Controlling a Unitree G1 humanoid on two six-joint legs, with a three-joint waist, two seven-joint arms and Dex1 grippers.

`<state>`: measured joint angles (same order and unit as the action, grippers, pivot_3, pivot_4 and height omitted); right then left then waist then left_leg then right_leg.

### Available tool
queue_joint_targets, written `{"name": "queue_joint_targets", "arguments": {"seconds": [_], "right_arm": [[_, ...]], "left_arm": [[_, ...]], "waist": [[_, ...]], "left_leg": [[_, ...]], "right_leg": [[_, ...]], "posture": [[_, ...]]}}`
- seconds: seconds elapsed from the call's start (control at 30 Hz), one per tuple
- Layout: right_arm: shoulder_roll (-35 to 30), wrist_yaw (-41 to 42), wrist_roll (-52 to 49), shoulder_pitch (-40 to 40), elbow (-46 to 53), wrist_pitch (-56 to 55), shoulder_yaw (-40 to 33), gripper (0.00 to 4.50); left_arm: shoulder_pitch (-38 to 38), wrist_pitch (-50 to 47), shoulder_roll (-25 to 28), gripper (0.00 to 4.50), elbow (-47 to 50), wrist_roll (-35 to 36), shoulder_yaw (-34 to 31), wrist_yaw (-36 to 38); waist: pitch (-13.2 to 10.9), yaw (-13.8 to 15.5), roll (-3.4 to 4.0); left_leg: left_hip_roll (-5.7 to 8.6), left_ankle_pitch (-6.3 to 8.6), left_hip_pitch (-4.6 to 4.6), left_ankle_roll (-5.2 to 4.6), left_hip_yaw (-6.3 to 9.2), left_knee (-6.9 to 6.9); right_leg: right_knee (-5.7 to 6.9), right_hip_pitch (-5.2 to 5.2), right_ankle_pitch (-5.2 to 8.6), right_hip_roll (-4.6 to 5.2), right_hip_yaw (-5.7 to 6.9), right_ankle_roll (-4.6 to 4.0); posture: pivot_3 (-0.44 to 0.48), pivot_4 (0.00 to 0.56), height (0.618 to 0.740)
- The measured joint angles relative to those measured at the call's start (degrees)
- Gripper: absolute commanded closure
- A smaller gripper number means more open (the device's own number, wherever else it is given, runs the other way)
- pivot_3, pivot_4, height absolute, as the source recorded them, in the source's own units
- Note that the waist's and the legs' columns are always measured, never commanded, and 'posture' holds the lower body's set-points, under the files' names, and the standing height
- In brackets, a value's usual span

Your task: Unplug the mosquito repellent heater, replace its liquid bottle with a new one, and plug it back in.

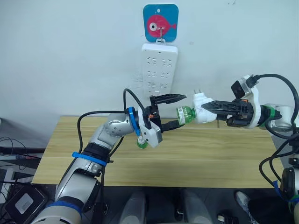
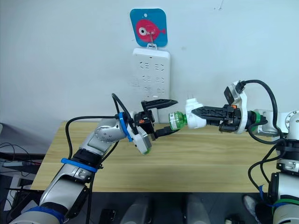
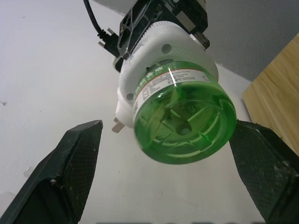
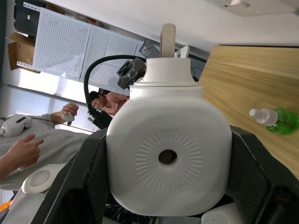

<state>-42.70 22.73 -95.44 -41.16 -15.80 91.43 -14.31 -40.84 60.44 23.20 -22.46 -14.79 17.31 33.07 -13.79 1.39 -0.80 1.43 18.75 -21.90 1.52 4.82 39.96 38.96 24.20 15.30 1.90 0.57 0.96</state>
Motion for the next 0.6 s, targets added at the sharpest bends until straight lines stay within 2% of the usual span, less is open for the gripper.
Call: {"name": "queue_joint_targets", "arguments": {"seconds": [0.03,0.13,0.3,0.33,0.53,0.6], "right_arm": [[-0.1,-0.6,-0.5,0.3,0.0,-0.2,0.2,1.52],[-0.9,-1.9,-2.4,0.7,0.0,-1.2,0.8,1.52],[-1.7,-3.4,-5.4,1.6,0.0,-2.8,2.3,1.52],[-1.8,-3.7,-6.0,1.6,0.0,-3.1,2.6,1.52],[-2.9,-4.2,-8.0,2.0,0.1,-4.3,4.3,1.52],[-3.3,-4.2,-8.3,2.3,0.7,-4.5,4.7,1.52]], "left_arm": [[0.0,0.1,0.0,0.07,0.0,0.0,0.3,-0.1],[0.0,0.3,0.1,0.62,-0.1,0.1,0.5,-0.1],[0.0,1.2,0.5,2.09,-0.2,0.4,1.0,0.1],[0.0,1.2,0.5,2.26,-0.2,0.6,1.0,0.1],[0.1,1.0,0.8,2.27,-0.1,2.0,1.7,0.5],[0.9,-1.2,1.2,2.27,0.7,6.5,3.4,2.8]], "waist": [[0.0,0.0,0.00],[0.0,0.0,0.00],[0.0,-0.1,0.00],[0.0,-0.1,0.00],[0.0,0.0,0.00],[0.0,0.0,0.00]], "left_leg": [[0.00,0.00,0.00,0.00,0.00,0.00],[0.00,0.00,0.01,0.00,0.00,0.00],[0.00,0.00,0.00,-0.01,-0.01,0.00],[0.00,0.00,0.00,-0.01,-0.01,0.00],[0.00,0.00,0.00,-0.02,0.00,0.00],[0.00,0.00,0.00,-0.02,0.02,0.00]], "right_leg": [[0.00,0.00,0.00,0.01,0.00,0.00],[0.00,0.00,0.00,0.01,0.00,0.00],[-0.01,0.00,0.00,0.01,0.00,0.00],[-0.01,0.00,0.00,0.01,0.01,0.00],[-0.01,0.00,0.00,0.01,0.01,0.00],[-0.02,0.00,0.00,0.02,0.01,0.00]], "posture": [[0.040,0.235,0.740],[0.039,0.236,0.740],[0.041,0.238,0.740],[0.042,0.237,0.740],[0.048,0.236,0.740],[0.051,0.234,0.740]]}}
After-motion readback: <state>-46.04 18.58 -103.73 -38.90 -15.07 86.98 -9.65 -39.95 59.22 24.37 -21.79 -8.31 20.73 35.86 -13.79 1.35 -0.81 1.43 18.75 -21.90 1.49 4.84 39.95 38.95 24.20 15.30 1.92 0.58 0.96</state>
